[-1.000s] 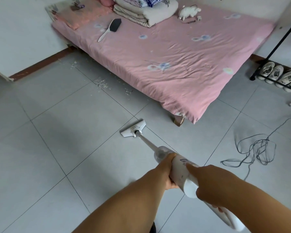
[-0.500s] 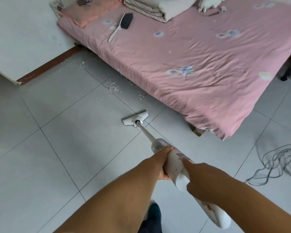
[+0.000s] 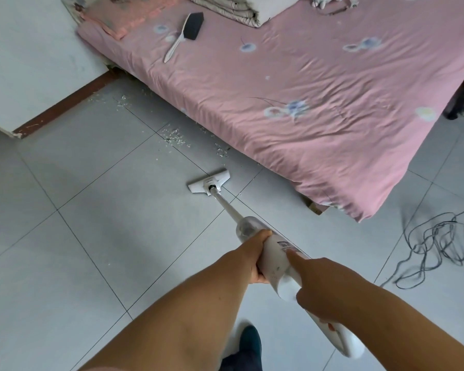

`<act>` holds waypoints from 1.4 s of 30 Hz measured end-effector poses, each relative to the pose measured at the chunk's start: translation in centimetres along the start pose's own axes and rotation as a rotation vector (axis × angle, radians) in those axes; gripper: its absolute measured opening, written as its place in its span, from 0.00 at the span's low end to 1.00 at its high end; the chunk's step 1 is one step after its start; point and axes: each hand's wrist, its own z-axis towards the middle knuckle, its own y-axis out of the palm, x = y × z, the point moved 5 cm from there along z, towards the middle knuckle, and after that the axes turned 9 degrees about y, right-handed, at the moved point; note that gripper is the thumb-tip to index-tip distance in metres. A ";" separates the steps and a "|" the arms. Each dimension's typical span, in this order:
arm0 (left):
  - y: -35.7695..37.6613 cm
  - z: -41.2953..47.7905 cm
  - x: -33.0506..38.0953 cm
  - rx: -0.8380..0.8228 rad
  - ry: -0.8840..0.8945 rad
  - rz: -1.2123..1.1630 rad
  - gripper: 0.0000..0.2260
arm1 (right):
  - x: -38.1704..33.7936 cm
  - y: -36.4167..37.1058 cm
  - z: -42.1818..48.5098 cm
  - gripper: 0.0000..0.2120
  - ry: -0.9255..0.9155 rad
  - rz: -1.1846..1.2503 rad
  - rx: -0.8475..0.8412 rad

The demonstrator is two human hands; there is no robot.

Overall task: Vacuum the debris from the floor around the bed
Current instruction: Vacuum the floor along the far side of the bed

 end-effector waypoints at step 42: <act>-28.3 -8.1 -7.6 0.236 0.079 -0.565 0.26 | -26.3 6.8 -4.0 0.33 -0.370 -0.473 -0.133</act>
